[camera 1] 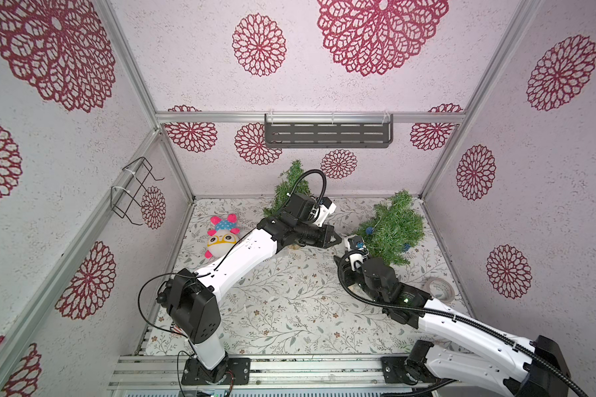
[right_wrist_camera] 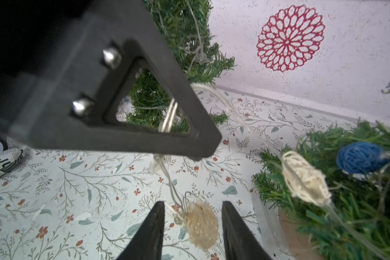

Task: Wrap string light around the christmas tree
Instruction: Wrap the light string around the Christmas tree.

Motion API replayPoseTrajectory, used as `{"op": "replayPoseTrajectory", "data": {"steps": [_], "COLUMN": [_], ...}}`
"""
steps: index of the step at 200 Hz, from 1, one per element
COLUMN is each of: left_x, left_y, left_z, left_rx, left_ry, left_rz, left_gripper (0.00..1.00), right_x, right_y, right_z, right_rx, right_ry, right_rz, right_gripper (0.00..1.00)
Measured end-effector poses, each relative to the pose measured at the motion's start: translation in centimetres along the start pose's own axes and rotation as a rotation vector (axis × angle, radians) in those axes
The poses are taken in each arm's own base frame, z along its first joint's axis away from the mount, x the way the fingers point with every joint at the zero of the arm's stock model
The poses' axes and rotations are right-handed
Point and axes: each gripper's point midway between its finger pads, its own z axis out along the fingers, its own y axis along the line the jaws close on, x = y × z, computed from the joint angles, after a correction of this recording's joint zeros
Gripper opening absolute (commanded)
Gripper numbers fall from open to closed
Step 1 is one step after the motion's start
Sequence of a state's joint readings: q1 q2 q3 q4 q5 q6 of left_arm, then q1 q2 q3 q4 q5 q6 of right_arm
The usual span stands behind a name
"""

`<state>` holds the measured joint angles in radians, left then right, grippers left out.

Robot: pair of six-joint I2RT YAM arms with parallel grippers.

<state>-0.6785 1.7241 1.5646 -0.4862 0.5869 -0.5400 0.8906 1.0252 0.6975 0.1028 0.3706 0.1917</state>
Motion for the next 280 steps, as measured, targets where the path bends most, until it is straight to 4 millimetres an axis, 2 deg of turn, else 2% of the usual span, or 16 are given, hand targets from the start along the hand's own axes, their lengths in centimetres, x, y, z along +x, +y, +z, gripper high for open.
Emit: {"op": "replayPoseTrajectory", "data": {"steps": [21, 42, 58, 71, 98, 127, 164, 186, 202, 223, 237, 253, 280], "left_x": [0.0, -0.2, -0.5, -0.8, -1.9, -2.4, -1.9, -0.1, 1.9, 5.4, 7.1, 7.4, 6.1], "left_y": [-0.1, -0.5, -0.9, -1.3, -1.8, -2.1, -2.2, -1.1, 0.6, 4.1, 5.4, 5.7, 5.0], "left_z": [0.0, -0.4, -0.8, -1.3, -2.8, -5.9, -11.0, -12.5, -11.8, -8.6, -6.2, -4.3, -2.7], "left_rx": [0.009, 0.014, 0.02, 0.027, 0.037, 0.037, -0.043, -0.088, -0.106, -0.162, -0.179, -0.176, -0.146], "left_ry": [-0.005, -0.016, -0.028, -0.044, -0.094, -0.189, -0.349, -0.417, -0.438, -0.387, -0.335, -0.323, -0.373], "left_rz": [-0.009, -0.005, 0.004, 0.011, 0.036, 0.077, 0.163, 0.198, 0.218, 0.235, 0.25, 0.282, 0.35], "left_gripper": [0.0, 0.03, 0.13, 0.27, 0.45, 0.63, 0.72, 0.79, 0.9, 0.91, 0.91, 0.9, 0.86], "right_x": [0.5, 1.7, 1.7, 1.2, -0.9, -4.6, -8.0, -9.8, -11.4, -13.5, -14.5, -15.2, -15.5], "right_y": [0.8, 1.4, 1.5, 1.8, 2.7, 2.4, 2.0, 2.2, 2.5, 2.8, 3.1, 3.4, 3.9], "right_z": [1.5, 2.4, 2.5, 2.3, 1.5, -0.1, -1.0, -1.7, -2.3, -3.1, -3.6, -3.9, -4.1], "right_rx": [-0.019, -0.042, -0.051, -0.067, -0.123, -0.156, -0.18, -0.203, -0.223, -0.248, -0.269, -0.292, -0.319], "right_ry": [0.009, 0.022, 0.02, 0.008, -0.029, -0.105, -0.148, -0.164, -0.183, -0.216, -0.234, -0.244, -0.243], "right_rz": [-0.017, -0.025, -0.017, -0.004, 0.02, 0.068, 0.106, 0.118, 0.126, 0.136, 0.144, 0.146, 0.15], "right_gripper": [0.41, 0.2, 0.1, 0.05, 0.0, 0.0, 0.0, 0.0, 0.0, 0.0, 0.0, 0.0, 0.0]}}
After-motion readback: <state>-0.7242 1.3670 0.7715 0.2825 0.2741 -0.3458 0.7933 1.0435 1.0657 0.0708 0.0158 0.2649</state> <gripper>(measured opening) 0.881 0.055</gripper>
